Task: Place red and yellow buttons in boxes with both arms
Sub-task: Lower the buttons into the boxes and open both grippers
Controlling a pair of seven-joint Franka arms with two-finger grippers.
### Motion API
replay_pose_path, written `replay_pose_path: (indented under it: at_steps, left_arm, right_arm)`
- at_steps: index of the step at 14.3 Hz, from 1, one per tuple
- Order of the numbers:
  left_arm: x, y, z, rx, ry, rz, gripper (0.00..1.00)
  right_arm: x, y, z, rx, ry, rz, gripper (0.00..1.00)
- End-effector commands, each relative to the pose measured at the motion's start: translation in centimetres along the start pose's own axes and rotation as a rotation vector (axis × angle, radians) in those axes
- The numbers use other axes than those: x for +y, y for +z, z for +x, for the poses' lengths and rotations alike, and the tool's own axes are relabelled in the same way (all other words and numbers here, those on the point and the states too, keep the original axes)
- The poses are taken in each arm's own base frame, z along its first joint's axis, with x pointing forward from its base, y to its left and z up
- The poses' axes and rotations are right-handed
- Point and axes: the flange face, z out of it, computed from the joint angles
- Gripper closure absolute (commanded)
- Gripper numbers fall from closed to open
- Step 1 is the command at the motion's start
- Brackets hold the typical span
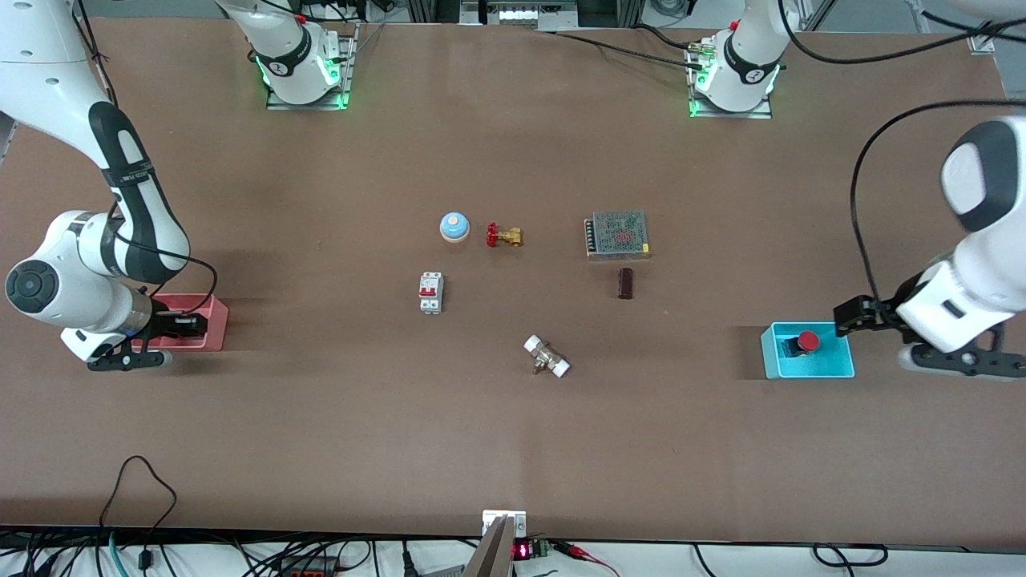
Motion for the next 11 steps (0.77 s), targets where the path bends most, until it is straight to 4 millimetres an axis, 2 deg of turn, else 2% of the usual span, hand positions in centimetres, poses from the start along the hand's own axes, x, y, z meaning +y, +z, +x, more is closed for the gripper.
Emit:
replay_pose_path:
  at_steps: [1, 4, 7, 8, 9, 11]
  left_arm:
    - [-0.4, -2.3, -0.4, -0.015, -0.008, -0.012, 0.0]
    - [-0.5, -3.0, -3.6, -0.142, -0.001, -0.023, 0.0]
    - [-0.2, -2.2, -8.6, -0.112, 0.015, 0.001, 0.0]
    - [0.6, -1.7, -10.5, -0.089, 0.045, 0.032, 0.0]
    - [1.0, -1.4, -11.8, -0.079, 0.059, 0.033, 0.0]
    - [2.4, -2.1, -12.0, -0.077, 0.093, 0.037, 0.0]
  right_arm:
    - [0.3, -0.3, 0.2, 0.01, -0.011, -0.003, 0.0]
    - [0.1, -3.1, 0.7, 0.043, -0.013, -0.012, 0.0]
    - [0.0, -5.4, 0.6, 0.048, -0.011, -0.012, 0.0]
    - [-0.1, -6.3, 0.5, 0.045, -0.01, -0.012, 0.0]
    - [-0.2, -8.0, 0.3, 0.044, -0.01, -0.015, 0.0]
    - [-0.7, -11.8, -0.4, 0.023, -0.009, -0.016, 0.0]
